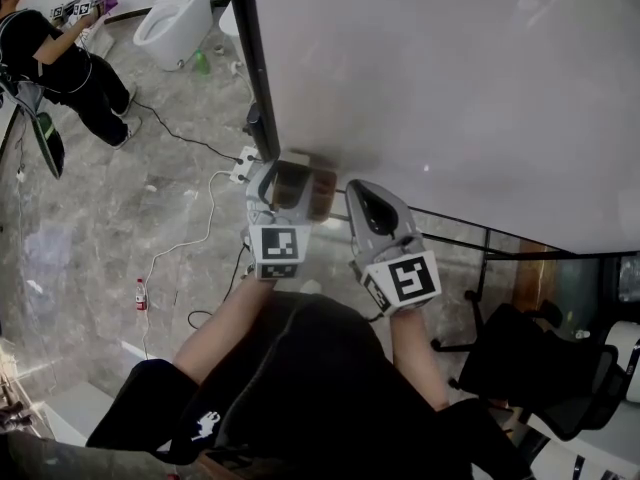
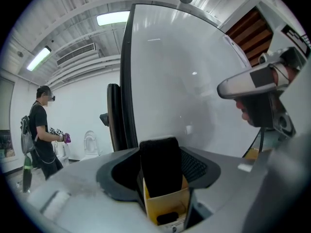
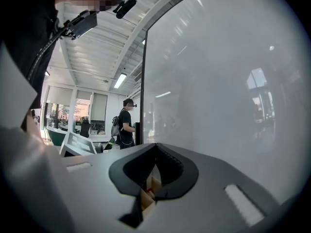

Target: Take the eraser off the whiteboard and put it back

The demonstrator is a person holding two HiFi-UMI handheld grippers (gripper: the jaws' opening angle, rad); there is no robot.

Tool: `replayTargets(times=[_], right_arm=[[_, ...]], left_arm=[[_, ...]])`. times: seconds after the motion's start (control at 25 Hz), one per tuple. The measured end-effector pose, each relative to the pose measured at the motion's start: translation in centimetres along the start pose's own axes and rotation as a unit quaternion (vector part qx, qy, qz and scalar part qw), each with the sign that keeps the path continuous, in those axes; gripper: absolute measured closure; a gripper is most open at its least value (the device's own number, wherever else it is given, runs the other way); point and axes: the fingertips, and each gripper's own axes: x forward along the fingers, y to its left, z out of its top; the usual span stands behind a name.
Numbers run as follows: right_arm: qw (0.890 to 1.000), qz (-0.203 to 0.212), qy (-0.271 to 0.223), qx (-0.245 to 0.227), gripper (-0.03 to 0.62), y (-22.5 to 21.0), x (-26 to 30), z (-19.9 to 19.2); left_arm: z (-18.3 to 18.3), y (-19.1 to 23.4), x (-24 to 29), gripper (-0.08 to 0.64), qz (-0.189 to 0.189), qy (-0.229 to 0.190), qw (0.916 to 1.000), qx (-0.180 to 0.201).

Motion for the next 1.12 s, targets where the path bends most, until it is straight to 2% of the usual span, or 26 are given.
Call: replayTargets(times=[0.48, 0.6, 0.72, 0.96, 1.12], right_arm=[[1.0, 0.008, 0.003, -0.004, 0.583, 0.4, 0.3, 0.1], [1.0, 0.005, 0.003, -0.002, 0.583, 0.4, 0.3, 0.0], [1.0, 0.001, 0.002, -0.001, 0.583, 0.4, 0.2, 0.0], [1.0, -0.007, 0.001, 0.002, 0.583, 0.9, 0.3, 0.1], [1.0, -0.015, -0.002, 0.003, 0.583, 1.2, 0.4, 0.3]], left_arm=[[-1.7, 0.0, 0.0, 0.3, -0.001, 0.029, 0.9995, -0.009], [-1.9, 0.0, 0.0, 0.264, -0.006, 0.031, 0.9995, -0.009], [-1.3, 0.2, -0.3, 0.253, -0.005, 0.021, 0.9997, -0.01], [1.4, 0.9, -2.2, 0.256, -0.004, -0.024, 0.9992, -0.032], [3.2, 1.0, -3.4, 0.292, -0.018, -0.048, 0.9977, -0.044]])
